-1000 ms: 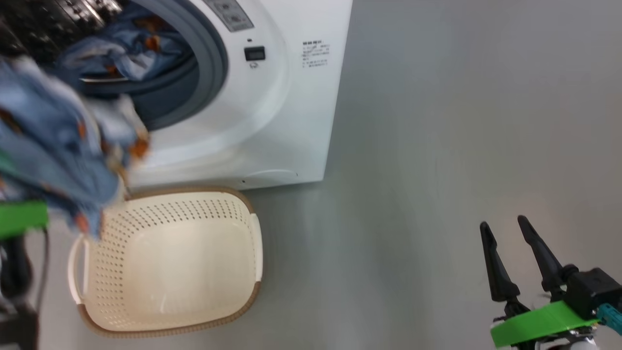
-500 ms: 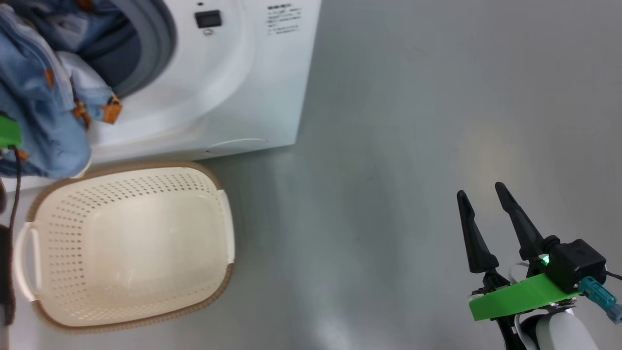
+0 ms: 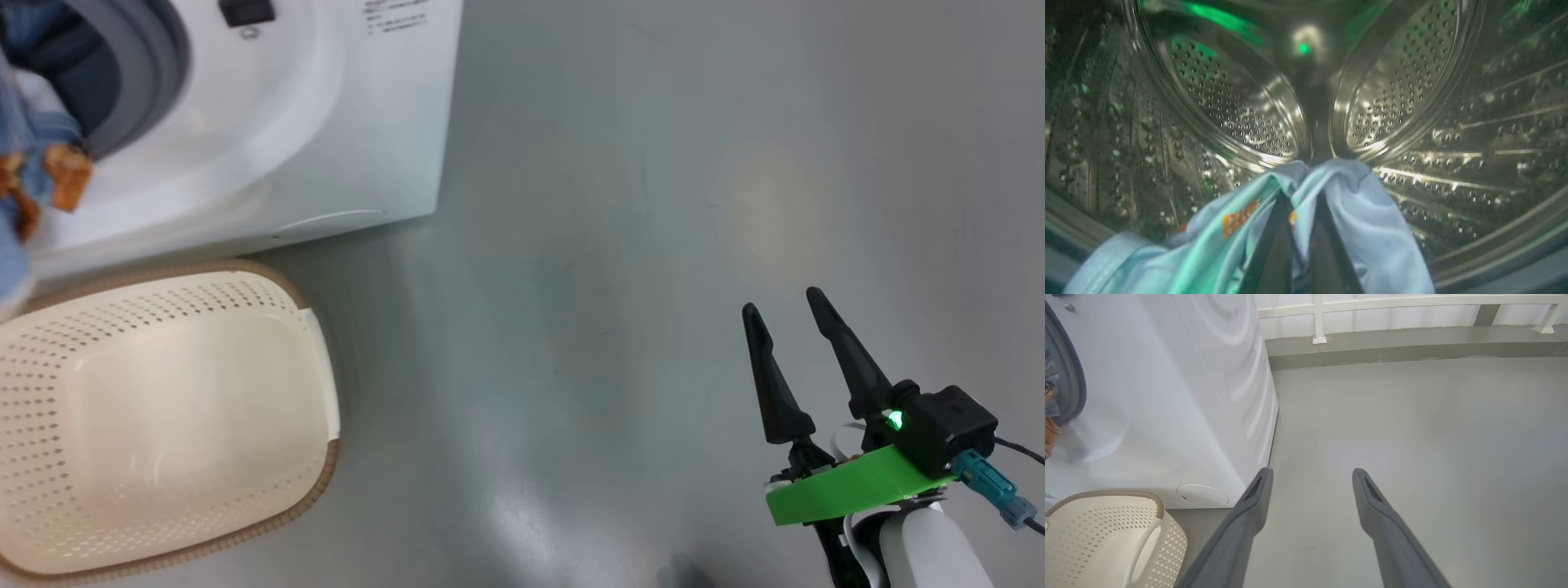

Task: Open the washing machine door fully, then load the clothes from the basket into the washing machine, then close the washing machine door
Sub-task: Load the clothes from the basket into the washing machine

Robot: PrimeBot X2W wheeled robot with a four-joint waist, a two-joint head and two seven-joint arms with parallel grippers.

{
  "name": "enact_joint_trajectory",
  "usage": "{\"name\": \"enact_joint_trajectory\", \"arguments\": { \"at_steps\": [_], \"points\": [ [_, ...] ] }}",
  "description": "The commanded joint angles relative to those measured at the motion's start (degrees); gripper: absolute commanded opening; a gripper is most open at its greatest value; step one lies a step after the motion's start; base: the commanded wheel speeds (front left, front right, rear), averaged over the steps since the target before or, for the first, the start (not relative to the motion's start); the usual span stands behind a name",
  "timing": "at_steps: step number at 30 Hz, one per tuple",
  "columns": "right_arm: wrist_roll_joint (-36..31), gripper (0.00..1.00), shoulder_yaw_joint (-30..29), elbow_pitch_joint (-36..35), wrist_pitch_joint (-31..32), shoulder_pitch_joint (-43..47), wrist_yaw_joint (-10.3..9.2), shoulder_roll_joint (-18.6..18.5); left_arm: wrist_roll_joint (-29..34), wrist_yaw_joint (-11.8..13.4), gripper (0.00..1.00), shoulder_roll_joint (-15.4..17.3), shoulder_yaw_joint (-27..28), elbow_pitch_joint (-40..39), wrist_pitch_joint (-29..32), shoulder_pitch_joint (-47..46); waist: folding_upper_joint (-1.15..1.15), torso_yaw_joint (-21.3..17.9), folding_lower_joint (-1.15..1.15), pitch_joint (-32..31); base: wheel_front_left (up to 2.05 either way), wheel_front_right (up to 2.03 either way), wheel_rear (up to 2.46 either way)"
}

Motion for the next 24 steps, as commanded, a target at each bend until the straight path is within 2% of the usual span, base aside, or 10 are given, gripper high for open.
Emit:
{"name": "enact_joint_trajectory", "arguments": {
  "at_steps": [1, 7, 8, 9, 10, 11, 12, 24],
  "points": [
    [0.51, 1.00, 1.56, -1.59, -0.27, -0.14, 0.09, 0.13, 0.40, -0.09, 0.00, 3.91, 1.64, -3.30, -0.31, -2.77, 0.00, -1.01, 0.00, 1.10, 0.00, 0.00, 0.00],
    [0.54, 1.00, 1.71, -2.05, -0.27, -0.67, 0.09, 0.32, 2.15, -0.09, 0.00, 3.09, 6.18, -12.24, -0.32, -4.08, 0.00, -1.68, 0.00, 2.12, 0.00, 0.00, 0.00],
    [0.50, 1.00, 1.68, -2.06, -0.27, -0.68, 0.09, 0.35, 2.50, -0.09, 0.06, 2.88, 5.88, -12.07, -0.32, -3.53, 0.00, -1.70, 0.00, 2.12, 0.00, 0.00, 0.00],
    [0.47, 1.00, 1.67, -2.06, -0.27, -0.69, 0.09, 0.37, 2.89, -0.09, 0.29, 2.85, 5.49, -12.13, -0.32, -3.09, 0.00, -1.72, 0.00, 2.16, 0.00, 0.00, 0.00],
    [0.45, 1.00, 1.65, -2.05, -0.27, -0.69, 0.09, 0.40, 2.88, -0.09, 0.61, 2.71, 5.70, -11.83, -0.32, -2.67, 0.00, -1.70, 0.00, 2.15, 0.00, 0.00, 0.00],
    [0.42, 1.00, 1.64, -2.03, -0.27, -0.67, 0.09, 0.42, 2.82, -0.09, 0.83, 2.56, 5.89, -11.17, -0.32, -2.23, 0.00, -1.64, 0.00, 2.14, 0.00, 0.00, 0.00],
    [0.39, 1.00, 1.66, -2.03, -0.27, -0.65, 0.09, 0.43, 2.91, -0.09, 1.00, 2.54, 5.98, -10.74, -0.32, -1.87, 0.00, -1.59, 0.00, 2.14, 0.00, 0.00, 0.00],
    [-0.01, 1.00, 1.51, -1.96, -0.27, -0.72, 0.09, 0.45, 2.52, -0.09, 1.00, 0.95, 7.19, -8.17, -0.32, 2.02, 0.00, -0.11, 0.00, 1.61, 0.00, 0.00, 0.00]
  ]
}}
